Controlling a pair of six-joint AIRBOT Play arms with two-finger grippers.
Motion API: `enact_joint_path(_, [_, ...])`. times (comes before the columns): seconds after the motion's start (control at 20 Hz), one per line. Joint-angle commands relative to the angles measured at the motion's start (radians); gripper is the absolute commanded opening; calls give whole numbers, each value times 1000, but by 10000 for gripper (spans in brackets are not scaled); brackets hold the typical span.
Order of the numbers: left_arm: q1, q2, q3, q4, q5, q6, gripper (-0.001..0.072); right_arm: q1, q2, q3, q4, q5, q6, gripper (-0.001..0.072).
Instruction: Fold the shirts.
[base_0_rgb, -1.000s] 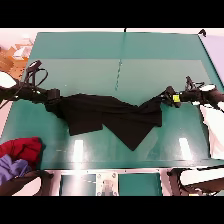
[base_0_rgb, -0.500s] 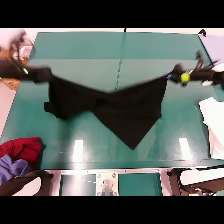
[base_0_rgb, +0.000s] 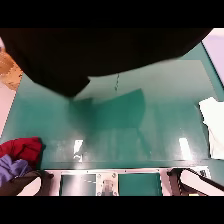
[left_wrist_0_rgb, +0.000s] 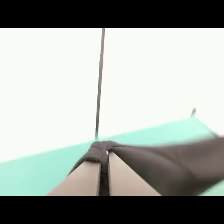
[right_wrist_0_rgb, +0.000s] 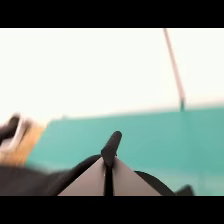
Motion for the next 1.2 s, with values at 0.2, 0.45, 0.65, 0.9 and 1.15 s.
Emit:
enact_joint_path(0.2, [1, 166, 61, 31, 133, 11, 26, -223, 280, 29, -16, -53, 61, 11])
enact_joint_path(0.45, [1, 157, -63, 84, 45, -3, 26, -224, 281, -135, -45, -1, 70, 11])
enact_joint_path(0.65, [0, 132, -444, 54, 61, 2, 27, -155, 256, -486, -22, -64, -47, 11])
enact_joint_path(0.9, [0, -125, -807, -85, 225, 100, 27, 22, 11, -870, -26, -346, -178, 11])
enact_joint_path(1.15, [0, -449, -818, -197, 435, 124, 27, 105, -476, -708, 13, -445, -207, 11])
